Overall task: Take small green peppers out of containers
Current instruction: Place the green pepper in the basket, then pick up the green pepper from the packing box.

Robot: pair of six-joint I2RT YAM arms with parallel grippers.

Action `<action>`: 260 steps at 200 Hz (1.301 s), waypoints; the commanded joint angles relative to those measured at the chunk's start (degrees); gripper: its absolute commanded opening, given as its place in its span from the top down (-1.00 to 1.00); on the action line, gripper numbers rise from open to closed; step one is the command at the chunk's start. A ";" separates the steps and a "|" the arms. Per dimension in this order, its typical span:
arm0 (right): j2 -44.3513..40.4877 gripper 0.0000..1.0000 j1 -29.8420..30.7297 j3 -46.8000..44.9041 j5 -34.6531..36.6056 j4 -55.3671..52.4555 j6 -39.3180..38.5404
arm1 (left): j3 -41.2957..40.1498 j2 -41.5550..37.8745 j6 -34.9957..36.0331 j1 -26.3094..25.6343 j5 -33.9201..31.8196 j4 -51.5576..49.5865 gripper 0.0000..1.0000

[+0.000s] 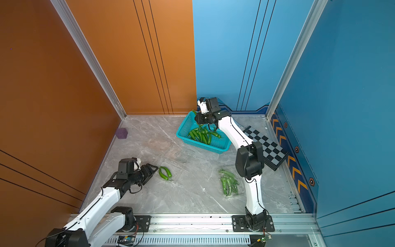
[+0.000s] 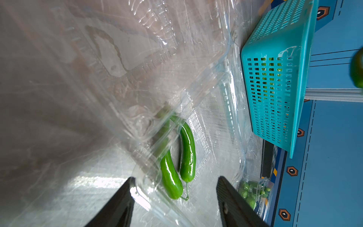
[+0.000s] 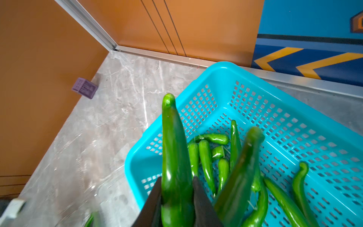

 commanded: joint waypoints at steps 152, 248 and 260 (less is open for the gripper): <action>-13.24 -0.08 5.61 -13.28 0.73 -7.25 -7.30 | 0.25 -0.11 1.79 -0.51 0.20 0.04 -0.37; -10.09 0.05 23.91 -19.31 6.84 -11.43 -10.28 | -0.79 -1.05 1.82 0.00 0.40 0.05 -0.37; -9.06 0.05 24.76 -19.11 6.26 -11.35 -9.78 | -0.94 -1.34 1.74 0.18 0.45 0.02 -0.37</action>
